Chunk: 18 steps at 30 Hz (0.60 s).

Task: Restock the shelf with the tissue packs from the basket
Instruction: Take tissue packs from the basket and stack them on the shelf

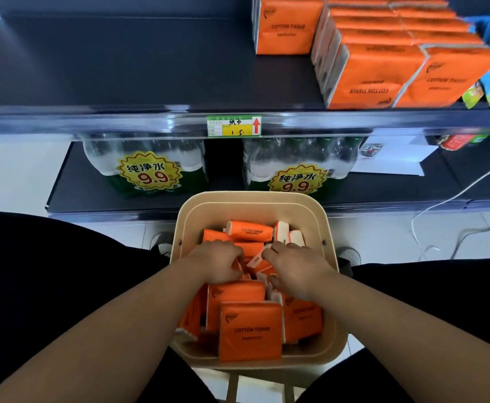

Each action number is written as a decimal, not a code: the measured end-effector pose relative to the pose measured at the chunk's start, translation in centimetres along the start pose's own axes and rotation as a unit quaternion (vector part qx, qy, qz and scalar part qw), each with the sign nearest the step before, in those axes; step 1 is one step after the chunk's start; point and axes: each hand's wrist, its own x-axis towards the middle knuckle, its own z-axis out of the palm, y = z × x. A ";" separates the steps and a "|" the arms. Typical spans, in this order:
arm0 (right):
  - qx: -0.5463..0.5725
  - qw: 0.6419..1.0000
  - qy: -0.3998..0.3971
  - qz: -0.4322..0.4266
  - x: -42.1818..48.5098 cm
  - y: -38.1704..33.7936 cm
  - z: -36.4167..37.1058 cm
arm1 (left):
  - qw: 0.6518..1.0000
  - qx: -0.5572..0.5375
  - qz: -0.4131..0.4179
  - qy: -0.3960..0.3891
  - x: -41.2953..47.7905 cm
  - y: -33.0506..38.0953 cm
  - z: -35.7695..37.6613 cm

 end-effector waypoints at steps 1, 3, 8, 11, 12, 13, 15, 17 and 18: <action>0.002 1.000 -0.001 0.001 0.0 0.0 0.1 | 1.000 -0.005 -0.001 -0.008 -0.1 0.0 0.1; 0.027 1.000 -0.009 0.005 0.1 0.0 0.3 | 0.999 -0.031 -0.007 -0.025 -0.2 0.2 0.1; 0.176 0.975 -0.134 0.005 0.1 -0.3 0.5 | 0.989 -0.116 -0.024 -0.083 -0.3 0.7 -0.3; 0.206 0.958 -0.198 -0.002 -0.1 -0.3 0.6 | 0.981 -0.134 -0.035 -0.135 -0.4 0.4 -0.5; 0.215 0.954 -0.209 -0.001 -0.1 -0.3 0.5 | 0.977 -0.132 -0.041 -0.160 -0.5 0.5 -0.6; 0.216 0.952 -0.217 -0.001 -0.1 -0.2 0.5 | 0.974 -0.123 -0.048 -0.186 -0.6 0.6 -0.7; 0.201 0.952 -0.230 -0.003 0.0 -0.1 0.4 | 0.968 -0.097 -0.061 -0.223 -0.8 0.8 -0.9; 0.188 0.952 -0.242 -0.001 -0.1 -0.1 0.5 | 0.967 -0.084 -0.062 -0.231 -0.9 0.9 -1.0; 0.187 0.952 -0.243 -0.001 -0.2 -0.2 0.6 | 0.969 -0.082 -0.058 -0.227 -0.9 0.9 -1.1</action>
